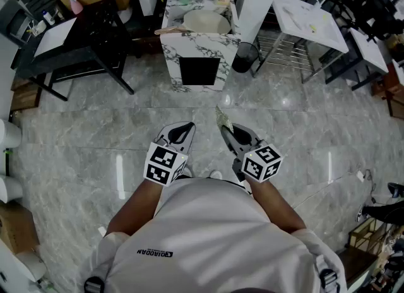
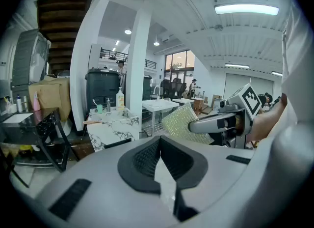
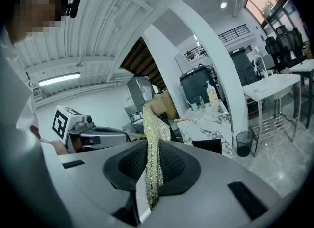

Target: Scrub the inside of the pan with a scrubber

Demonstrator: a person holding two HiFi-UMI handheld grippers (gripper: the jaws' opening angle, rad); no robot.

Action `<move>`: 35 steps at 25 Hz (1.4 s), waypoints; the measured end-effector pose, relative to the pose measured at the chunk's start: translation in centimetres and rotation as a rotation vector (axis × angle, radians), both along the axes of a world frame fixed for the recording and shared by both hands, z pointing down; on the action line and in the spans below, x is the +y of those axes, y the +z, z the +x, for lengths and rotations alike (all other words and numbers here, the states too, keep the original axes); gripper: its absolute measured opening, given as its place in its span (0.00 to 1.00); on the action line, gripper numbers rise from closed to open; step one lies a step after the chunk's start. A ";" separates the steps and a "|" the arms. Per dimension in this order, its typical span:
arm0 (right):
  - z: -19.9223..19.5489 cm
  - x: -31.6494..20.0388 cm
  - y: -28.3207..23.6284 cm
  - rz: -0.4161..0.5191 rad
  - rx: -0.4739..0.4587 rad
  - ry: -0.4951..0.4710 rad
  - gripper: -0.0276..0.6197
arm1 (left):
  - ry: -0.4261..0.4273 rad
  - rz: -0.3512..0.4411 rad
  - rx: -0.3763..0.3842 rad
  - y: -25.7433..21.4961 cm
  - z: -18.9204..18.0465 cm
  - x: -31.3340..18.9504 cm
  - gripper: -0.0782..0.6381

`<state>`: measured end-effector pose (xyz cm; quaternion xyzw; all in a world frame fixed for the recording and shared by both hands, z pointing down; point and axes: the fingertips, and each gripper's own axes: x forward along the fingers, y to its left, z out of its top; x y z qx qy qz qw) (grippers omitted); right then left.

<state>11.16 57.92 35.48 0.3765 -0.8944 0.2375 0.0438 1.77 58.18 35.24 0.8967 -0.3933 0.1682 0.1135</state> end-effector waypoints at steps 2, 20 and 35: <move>-0.2 0.2 -0.2 0.001 -0.009 -0.005 0.16 | -0.001 -0.001 -0.002 -0.1 0.0 0.2 0.13; 1.2 0.6 -0.5 0.034 -0.003 -0.044 0.16 | -0.014 -0.012 -0.005 0.3 2.2 0.6 0.13; 7.4 0.7 0.8 0.046 0.024 -0.073 0.16 | -0.062 -0.007 -0.039 0.8 7.2 -0.1 0.13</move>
